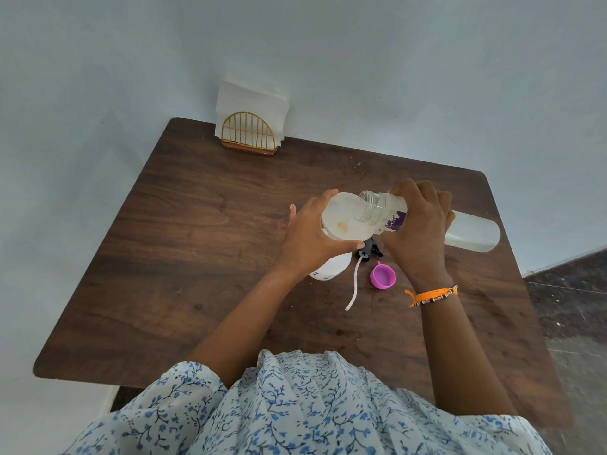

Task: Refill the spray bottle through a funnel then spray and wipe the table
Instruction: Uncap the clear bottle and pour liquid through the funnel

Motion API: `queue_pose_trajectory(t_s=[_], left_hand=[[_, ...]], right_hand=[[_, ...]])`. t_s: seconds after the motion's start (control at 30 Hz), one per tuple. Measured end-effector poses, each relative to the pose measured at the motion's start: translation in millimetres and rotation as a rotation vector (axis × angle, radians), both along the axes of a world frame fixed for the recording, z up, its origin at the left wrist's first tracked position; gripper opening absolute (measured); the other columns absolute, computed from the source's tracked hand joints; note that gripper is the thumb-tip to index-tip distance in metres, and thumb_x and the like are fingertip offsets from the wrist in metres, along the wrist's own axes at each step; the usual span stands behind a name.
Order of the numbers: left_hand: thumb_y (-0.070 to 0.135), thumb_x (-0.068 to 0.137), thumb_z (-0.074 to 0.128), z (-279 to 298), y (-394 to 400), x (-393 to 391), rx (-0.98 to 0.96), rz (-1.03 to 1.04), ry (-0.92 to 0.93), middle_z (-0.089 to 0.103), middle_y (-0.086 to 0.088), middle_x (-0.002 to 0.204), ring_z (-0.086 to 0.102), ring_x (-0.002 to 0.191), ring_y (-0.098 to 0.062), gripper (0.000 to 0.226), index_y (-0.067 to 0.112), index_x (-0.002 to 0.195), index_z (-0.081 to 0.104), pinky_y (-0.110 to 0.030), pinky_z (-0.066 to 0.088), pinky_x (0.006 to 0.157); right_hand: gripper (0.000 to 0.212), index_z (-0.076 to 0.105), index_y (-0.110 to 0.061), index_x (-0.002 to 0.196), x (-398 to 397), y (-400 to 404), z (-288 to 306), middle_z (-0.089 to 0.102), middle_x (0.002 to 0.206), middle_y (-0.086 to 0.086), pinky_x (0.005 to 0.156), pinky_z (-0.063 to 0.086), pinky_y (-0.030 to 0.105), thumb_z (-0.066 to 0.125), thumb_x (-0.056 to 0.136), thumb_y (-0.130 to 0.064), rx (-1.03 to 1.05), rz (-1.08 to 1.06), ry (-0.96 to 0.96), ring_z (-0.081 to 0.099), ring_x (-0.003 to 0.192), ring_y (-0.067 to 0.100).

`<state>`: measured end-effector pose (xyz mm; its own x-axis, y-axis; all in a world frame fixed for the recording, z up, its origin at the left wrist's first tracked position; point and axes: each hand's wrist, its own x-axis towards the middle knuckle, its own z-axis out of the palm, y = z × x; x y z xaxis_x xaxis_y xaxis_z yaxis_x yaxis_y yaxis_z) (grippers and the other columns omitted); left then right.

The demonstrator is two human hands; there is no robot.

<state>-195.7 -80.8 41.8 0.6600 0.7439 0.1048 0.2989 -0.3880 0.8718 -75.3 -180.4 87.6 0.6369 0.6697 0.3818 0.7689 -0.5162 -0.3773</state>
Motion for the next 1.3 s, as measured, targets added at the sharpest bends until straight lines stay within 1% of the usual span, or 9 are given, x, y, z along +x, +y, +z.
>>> queue_pose_trajectory(t_s=[0.3,0.47,0.9,1.03,1.1,1.17,1.23,1.3], left_hand=[[0.047,0.058,0.082,1.2,-0.7,-0.4,-0.006,0.001,-0.006,0.05,0.003,0.132,0.042,0.124,-0.013,0.091,0.028,0.136,0.039,-0.045,-0.002,0.113],[0.049,0.058,0.082,0.7,-0.3,-0.1,-0.003,0.001,-0.012,0.05,0.003,0.133,0.042,0.124,-0.014,0.09,0.028,0.135,0.039,-0.045,-0.001,0.113],[0.049,0.058,0.082,-1.5,0.2,1.1,0.015,0.002,-0.008,0.05,0.003,0.134,0.042,0.124,-0.014,0.091,0.029,0.135,0.039,-0.043,0.0,0.112],[0.05,0.057,0.081,-3.8,0.8,1.9,0.022,0.002,-0.017,0.051,0.004,0.132,0.042,0.12,-0.01,0.089,0.03,0.134,0.04,-0.045,0.002,0.113],[0.051,0.057,0.081,-5.5,1.1,2.3,0.023,0.005,-0.018,0.051,0.005,0.132,0.038,0.115,-0.002,0.09,0.031,0.134,0.039,-0.043,0.001,0.112],[0.052,0.057,0.08,-6.7,1.2,2.4,0.025,0.007,-0.017,0.05,0.005,0.133,0.034,0.113,0.0,0.091,0.031,0.135,0.039,-0.041,0.0,0.111],[0.053,0.057,0.08,-7.2,1.3,2.2,0.026,0.007,-0.012,0.05,0.005,0.134,0.035,0.114,-0.001,0.091,0.032,0.135,0.039,-0.04,0.0,0.11],[0.053,0.057,0.08,-6.8,1.2,2.0,0.025,0.007,-0.006,0.05,0.005,0.134,0.039,0.119,-0.006,0.091,0.032,0.135,0.039,-0.041,0.0,0.11]], right_hand=[[0.05,0.057,-0.014,0.103,1.5,-0.1,-1.9,0.056,0.108,0.01,0.08,0.028,0.031,0.082,0.061,-0.004,-0.009,-0.008,-0.01,0.042,0.107,0.03],[0.048,0.057,-0.014,0.101,2.0,-0.1,-2.9,0.056,0.104,0.009,0.076,0.026,0.03,0.081,0.059,-0.003,0.002,-0.008,-0.015,0.042,0.104,0.029],[0.048,0.057,-0.014,0.103,2.0,-1.1,-1.5,0.056,0.108,0.009,0.08,0.027,0.03,0.082,0.062,-0.006,-0.001,-0.014,0.003,0.042,0.106,0.028],[0.049,0.057,-0.015,0.103,2.1,-1.6,-0.6,0.056,0.108,0.008,0.08,0.027,0.03,0.082,0.062,-0.007,-0.007,-0.017,0.006,0.041,0.106,0.028],[0.05,0.056,-0.016,0.103,2.8,-2.1,-0.6,0.055,0.108,0.007,0.079,0.027,0.029,0.082,0.061,-0.006,-0.017,-0.017,0.004,0.041,0.107,0.027],[0.051,0.056,-0.017,0.103,3.4,-2.3,-0.5,0.055,0.107,0.006,0.079,0.026,0.029,0.081,0.061,-0.005,-0.02,-0.021,-0.002,0.041,0.106,0.026],[0.051,0.056,-0.017,0.103,3.6,-1.7,-0.5,0.055,0.106,0.006,0.078,0.026,0.029,0.08,0.061,-0.004,-0.016,-0.024,-0.006,0.04,0.105,0.026],[0.05,0.056,-0.017,0.103,3.3,-1.3,-0.7,0.055,0.107,0.006,0.079,0.026,0.029,0.08,0.061,-0.004,-0.016,-0.026,-0.006,0.041,0.105,0.026]])
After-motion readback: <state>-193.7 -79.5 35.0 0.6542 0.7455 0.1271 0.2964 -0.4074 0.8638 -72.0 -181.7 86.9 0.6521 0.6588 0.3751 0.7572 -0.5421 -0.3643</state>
